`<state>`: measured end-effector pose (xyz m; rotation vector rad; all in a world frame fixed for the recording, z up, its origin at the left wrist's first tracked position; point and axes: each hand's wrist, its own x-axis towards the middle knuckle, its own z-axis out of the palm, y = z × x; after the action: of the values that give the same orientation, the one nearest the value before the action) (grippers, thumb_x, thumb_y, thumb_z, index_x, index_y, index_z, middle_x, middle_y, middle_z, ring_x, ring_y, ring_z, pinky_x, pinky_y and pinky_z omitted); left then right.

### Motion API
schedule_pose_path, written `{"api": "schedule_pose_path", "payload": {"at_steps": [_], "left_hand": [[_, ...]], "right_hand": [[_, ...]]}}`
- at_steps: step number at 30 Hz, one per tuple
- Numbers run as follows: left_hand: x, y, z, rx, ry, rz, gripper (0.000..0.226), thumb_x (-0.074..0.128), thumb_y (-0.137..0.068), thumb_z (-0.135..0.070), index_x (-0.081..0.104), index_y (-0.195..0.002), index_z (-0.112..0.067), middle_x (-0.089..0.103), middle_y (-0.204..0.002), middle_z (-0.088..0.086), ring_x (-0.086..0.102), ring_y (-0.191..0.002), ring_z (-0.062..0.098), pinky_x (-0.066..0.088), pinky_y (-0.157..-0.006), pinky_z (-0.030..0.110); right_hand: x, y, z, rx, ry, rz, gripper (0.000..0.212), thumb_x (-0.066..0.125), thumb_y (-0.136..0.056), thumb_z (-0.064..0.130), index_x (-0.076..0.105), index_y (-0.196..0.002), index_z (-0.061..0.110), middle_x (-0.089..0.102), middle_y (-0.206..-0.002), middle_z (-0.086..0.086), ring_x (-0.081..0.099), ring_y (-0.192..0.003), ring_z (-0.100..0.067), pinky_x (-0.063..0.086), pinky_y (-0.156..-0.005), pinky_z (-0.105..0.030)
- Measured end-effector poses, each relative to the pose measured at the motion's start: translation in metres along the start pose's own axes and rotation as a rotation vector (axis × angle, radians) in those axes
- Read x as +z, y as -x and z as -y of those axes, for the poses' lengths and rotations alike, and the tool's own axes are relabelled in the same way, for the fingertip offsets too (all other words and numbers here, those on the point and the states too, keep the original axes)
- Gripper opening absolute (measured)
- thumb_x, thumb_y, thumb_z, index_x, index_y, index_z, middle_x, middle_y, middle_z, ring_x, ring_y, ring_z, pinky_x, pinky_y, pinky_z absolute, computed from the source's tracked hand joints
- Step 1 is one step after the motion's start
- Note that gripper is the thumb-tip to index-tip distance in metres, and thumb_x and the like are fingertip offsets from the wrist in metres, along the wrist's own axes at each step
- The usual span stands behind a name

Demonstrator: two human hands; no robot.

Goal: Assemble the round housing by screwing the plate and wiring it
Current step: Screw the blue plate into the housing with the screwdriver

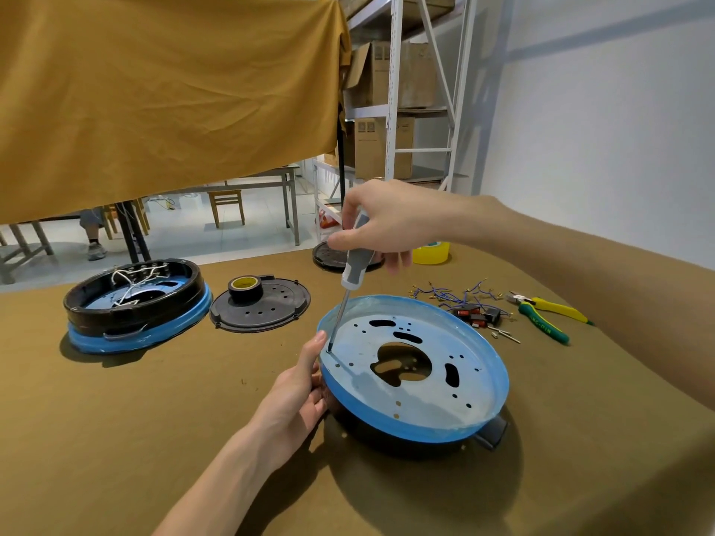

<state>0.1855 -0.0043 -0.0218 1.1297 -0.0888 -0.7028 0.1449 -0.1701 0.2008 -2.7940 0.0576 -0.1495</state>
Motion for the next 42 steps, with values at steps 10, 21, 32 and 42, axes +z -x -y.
{"api": "schedule_pose_path", "payload": {"at_steps": [10,21,32,42], "left_hand": [[0.002,0.004,-0.002,-0.005,0.005,0.015,0.073,0.084,-0.053,-0.059,0.061,-0.111,-0.021,0.08,-0.091,-0.001,0.075,-0.1,0.022,0.058,-0.089,0.037],[0.006,0.009,-0.004,-0.013,0.004,-0.031,0.072,0.084,-0.053,-0.057,0.06,-0.11,-0.019,0.075,-0.112,0.009,0.068,-0.112,0.026,0.055,-0.1,0.043],[0.008,0.01,-0.006,-0.021,0.014,-0.048,0.062,0.079,-0.062,-0.054,0.059,-0.11,-0.02,0.071,-0.117,0.01,0.067,-0.113,0.027,0.055,-0.1,0.043],[0.004,0.006,-0.003,-0.013,-0.006,-0.032,0.07,0.083,-0.054,-0.058,0.061,-0.108,-0.021,0.08,-0.096,0.005,0.069,-0.111,0.026,0.053,-0.104,0.045]], "right_hand": [[-0.005,0.005,0.001,0.016,-0.076,0.063,0.039,0.074,-0.093,0.027,0.049,-0.121,0.017,0.074,-0.09,-0.009,0.073,-0.059,-0.015,0.054,-0.047,-0.025],[-0.008,0.012,0.0,0.012,-0.075,0.079,0.033,0.071,-0.095,0.023,0.053,-0.119,0.012,0.077,-0.081,-0.011,0.072,-0.056,-0.016,0.053,-0.045,-0.025],[-0.003,0.01,0.001,-0.003,0.022,0.022,0.033,0.062,-0.101,0.038,0.057,-0.113,0.008,0.076,-0.069,-0.007,0.069,-0.048,-0.016,0.05,-0.04,-0.022],[-0.006,0.012,0.003,-0.039,0.037,0.038,0.035,0.064,-0.099,0.041,0.049,-0.118,0.016,0.074,-0.067,-0.003,0.068,-0.05,-0.014,0.05,-0.043,-0.022]]}}
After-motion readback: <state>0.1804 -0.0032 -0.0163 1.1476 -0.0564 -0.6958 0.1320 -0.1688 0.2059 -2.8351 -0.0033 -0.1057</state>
